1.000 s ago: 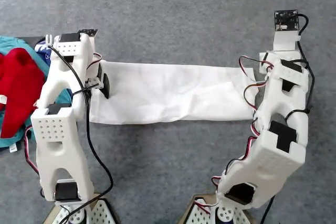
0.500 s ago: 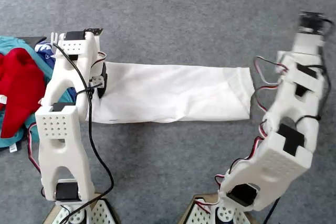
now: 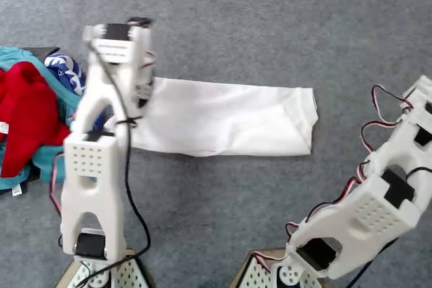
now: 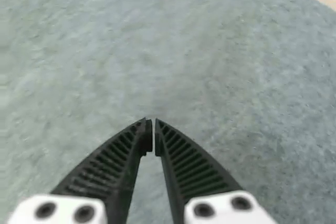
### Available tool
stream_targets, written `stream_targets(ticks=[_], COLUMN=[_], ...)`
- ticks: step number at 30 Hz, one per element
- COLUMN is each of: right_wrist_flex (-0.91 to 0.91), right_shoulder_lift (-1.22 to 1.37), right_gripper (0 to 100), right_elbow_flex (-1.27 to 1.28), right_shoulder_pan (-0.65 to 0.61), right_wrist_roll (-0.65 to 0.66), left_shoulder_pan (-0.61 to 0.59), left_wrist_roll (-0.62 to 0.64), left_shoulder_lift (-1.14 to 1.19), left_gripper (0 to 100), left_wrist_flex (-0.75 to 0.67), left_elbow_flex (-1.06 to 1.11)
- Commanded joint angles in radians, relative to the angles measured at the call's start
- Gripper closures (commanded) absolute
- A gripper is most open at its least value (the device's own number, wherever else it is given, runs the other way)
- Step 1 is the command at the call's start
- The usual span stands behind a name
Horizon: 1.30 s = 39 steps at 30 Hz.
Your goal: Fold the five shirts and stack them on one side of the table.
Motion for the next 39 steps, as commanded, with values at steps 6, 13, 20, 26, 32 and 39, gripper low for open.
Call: stream_targets(ticks=[6,13,20,26,32,39], right_wrist_flex=[0.017,0.077,0.078,0.08,0.08,0.08], right_shoulder_lift=[0.027,0.028,0.028,0.03,0.028,0.028], right_gripper=[97.6,97.6,97.6,97.6,97.6,97.6], right_elbow_flex=[-0.105,-0.145,-0.145,-0.154,-0.154,-0.176], right_shoulder_pan=[0.025,0.034,0.034,0.034,0.058,0.095], right_wrist_roll=[-0.025,-0.025,-0.025,-0.025,-0.025,-0.026], left_shoulder_pan=[0.331,0.449,0.387,0.354,0.43,0.57], left_wrist_roll=[0.046,0.166,0.232,0.249,0.333,0.4], left_shoulder_lift=[-0.063,-0.061,-0.063,-0.072,-0.064,-0.061], left_gripper=[95,95,95,95,95,95], left_wrist_flex=[0.005,-0.052,-0.133,-0.144,-0.149,-0.199], left_elbow_flex=[-0.077,-0.077,-0.077,-0.102,-0.237,-0.302])
